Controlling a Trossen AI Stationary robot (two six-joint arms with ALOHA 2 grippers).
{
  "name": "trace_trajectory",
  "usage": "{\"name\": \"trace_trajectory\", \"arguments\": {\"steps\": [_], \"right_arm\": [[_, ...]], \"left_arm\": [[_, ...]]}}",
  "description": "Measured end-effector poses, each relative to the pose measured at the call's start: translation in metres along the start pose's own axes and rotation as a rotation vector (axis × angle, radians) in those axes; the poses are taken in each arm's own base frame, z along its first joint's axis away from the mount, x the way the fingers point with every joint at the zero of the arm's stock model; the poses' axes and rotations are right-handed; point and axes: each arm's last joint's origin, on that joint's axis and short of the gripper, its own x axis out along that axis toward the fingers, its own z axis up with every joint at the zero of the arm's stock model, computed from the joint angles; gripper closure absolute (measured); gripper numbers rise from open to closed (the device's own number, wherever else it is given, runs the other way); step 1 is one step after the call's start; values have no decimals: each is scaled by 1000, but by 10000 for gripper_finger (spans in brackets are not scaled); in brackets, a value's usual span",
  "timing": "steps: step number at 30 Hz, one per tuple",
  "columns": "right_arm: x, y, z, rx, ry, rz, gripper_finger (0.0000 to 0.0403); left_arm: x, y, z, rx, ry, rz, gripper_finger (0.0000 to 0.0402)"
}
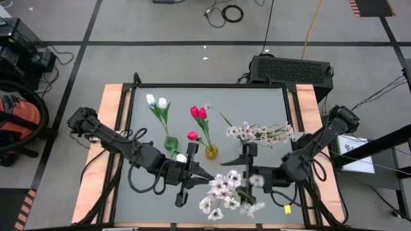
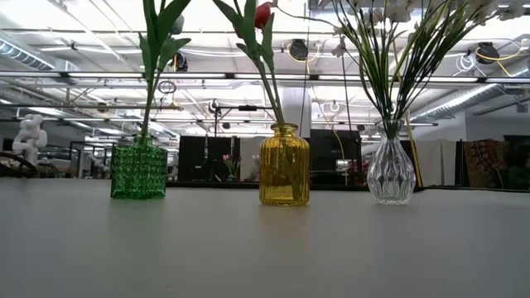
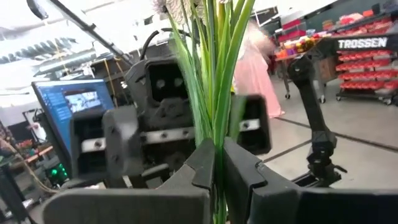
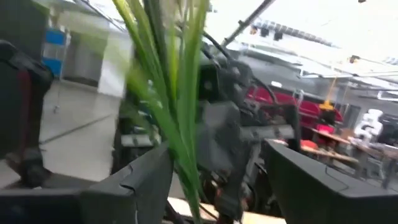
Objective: Sort flowers into vase by color
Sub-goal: Put the white flowers into the transparent flower vase
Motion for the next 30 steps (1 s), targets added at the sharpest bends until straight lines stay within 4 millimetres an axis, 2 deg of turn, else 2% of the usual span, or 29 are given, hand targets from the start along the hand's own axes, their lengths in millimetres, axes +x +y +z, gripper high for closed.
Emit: {"name": "trace_trajectory", "arguments": {"steps": [6,13,19,24,30], "right_arm": [[0,2,0,-3,-7,65,151],[2,0,0,29,-37,97,151],[9,-8,-5,54,-32,128,171],[12,-13,-6,75,-30,119,236],[11,-10,-6,70,-28,127,377]], "left_arm": [[-4,-3,6,14,-14,-14,380],[1,0,-5,18,30,-8,380],[5,9,-12,25,37,10,379],[6,14,-14,28,44,17,379],[6,13,-15,11,47,13,377]]}}
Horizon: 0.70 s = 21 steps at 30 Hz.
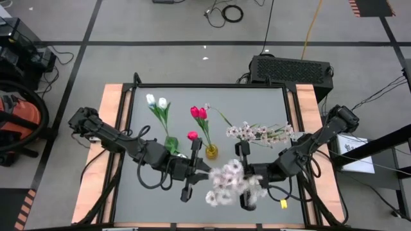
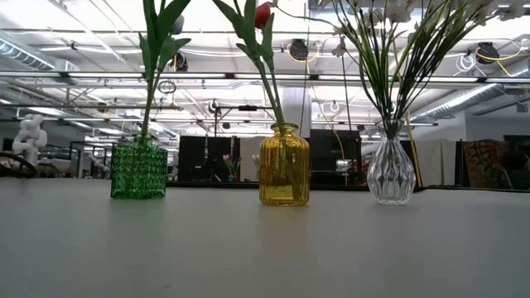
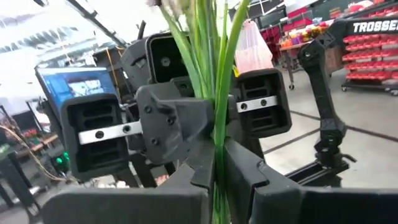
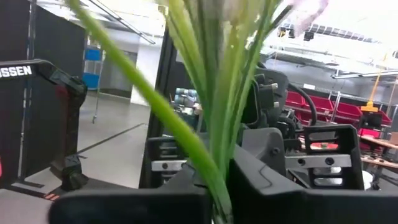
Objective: Sort flowers into vase by color
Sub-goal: Put the white flowers into the transparent flower vase
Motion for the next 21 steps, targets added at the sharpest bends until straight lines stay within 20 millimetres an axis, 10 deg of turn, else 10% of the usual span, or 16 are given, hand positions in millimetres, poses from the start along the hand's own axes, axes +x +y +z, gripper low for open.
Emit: {"name": "trace_trajectory", "arguments": {"steps": [13,21], "right_arm": [[-13,16,6,-5,41,-78,398],[-47,44,27,37,76,-54,401]], "left_arm": [[-4,-11,-11,-89,180,5,203],[-28,-23,11,-84,238,9,172]]}}
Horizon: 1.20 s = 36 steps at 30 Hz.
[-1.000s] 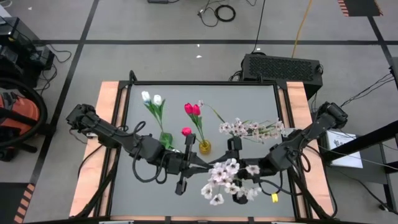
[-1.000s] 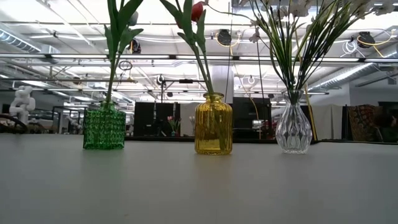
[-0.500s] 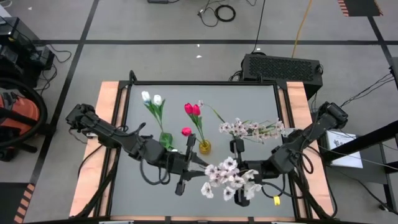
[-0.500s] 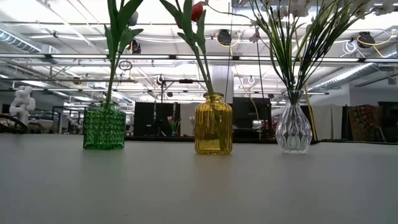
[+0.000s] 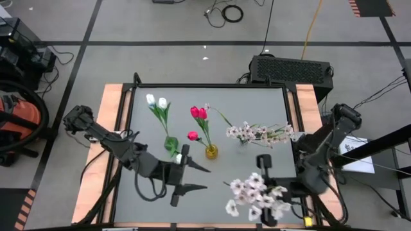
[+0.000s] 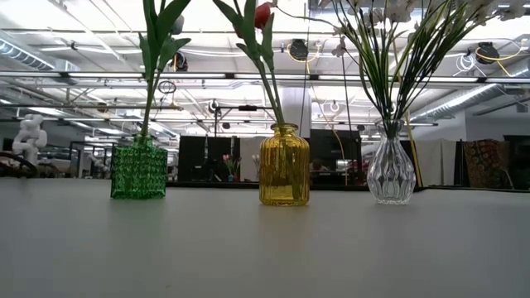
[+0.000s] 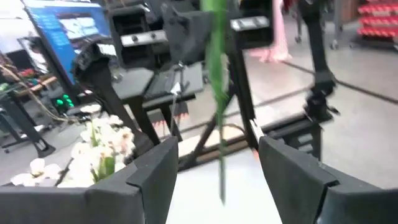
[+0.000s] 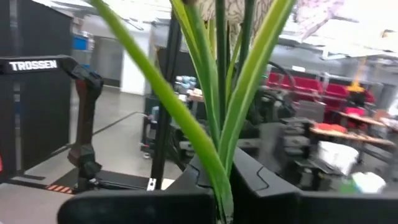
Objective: Sort flowers into vase by color
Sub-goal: Put the white flowers into the transparent flower vase
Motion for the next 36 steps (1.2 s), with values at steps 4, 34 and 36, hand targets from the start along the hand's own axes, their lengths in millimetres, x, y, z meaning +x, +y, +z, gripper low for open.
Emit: {"name": "trace_trajectory", "arguments": {"steps": [4,34,36], "right_arm": [[-22,14,8,-11,26,-62,402],[-60,-5,-93,-210,314,-614,401],[-63,-6,-101,-184,289,-640,401]], "left_arm": [[-15,-9,4,15,42,-47,171],[-48,-47,10,-91,134,13,172],[-49,-48,10,-72,133,9,172]]}}
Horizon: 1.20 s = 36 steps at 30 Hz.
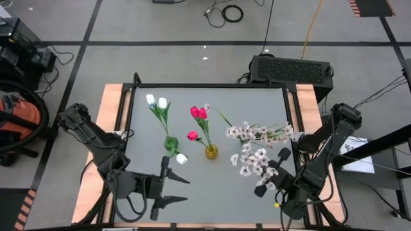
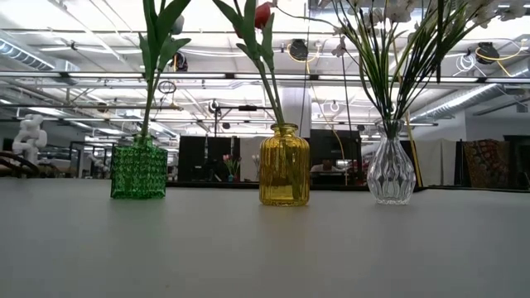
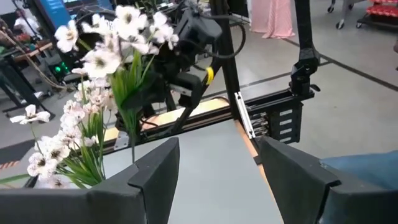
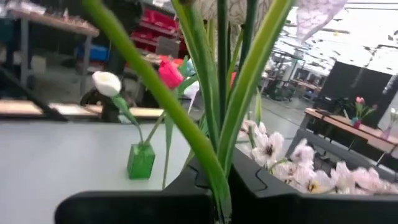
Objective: Sort flowers into vase by color
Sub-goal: Put the white flowers into the transparent flower vase
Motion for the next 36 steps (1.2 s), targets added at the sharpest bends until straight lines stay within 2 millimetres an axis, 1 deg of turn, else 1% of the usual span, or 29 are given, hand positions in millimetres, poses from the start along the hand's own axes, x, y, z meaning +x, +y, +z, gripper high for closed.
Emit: {"name": "trace_trajectory", "arguments": {"steps": [2,4,7,10,13,14,16,19,25,28,30,33,34,36], "right_arm": [[0,0,-6,34,-9,-12,401],[-4,-1,-11,31,-13,-2,401],[-18,-3,-15,-82,-27,52,401],[-37,-17,-10,-96,-46,125,401],[-50,-37,1,-5,-58,185,401],[-53,-40,2,14,-61,198,401],[-56,-42,0,0,-62,213,401],[-53,-49,-4,-18,-60,210,401],[-34,-72,-15,-10,-45,144,401],[-28,-82,-18,63,-36,123,401],[-25,-81,-20,134,-30,110,401],[-16,-74,-19,301,-16,65,401],[-14,-70,-18,300,-18,51,401],[-9,-62,-20,224,-17,26,401]], "left_arm": [[0,0,0,19,0,0,172],[0,0,0,28,2,3,172],[0,0,0,55,4,4,172],[0,0,0,71,4,5,172],[0,1,0,69,1,12,172],[0,1,0,69,1,12,172],[0,1,0,69,1,12,172],[0,1,0,67,-2,13,172],[2,3,1,60,-7,22,172],[2,3,1,60,-7,22,172],[2,3,1,61,-7,21,172],[2,3,1,63,-6,22,172],[2,3,1,68,-6,23,172],[2,3,1,71,-6,23,172]]}}
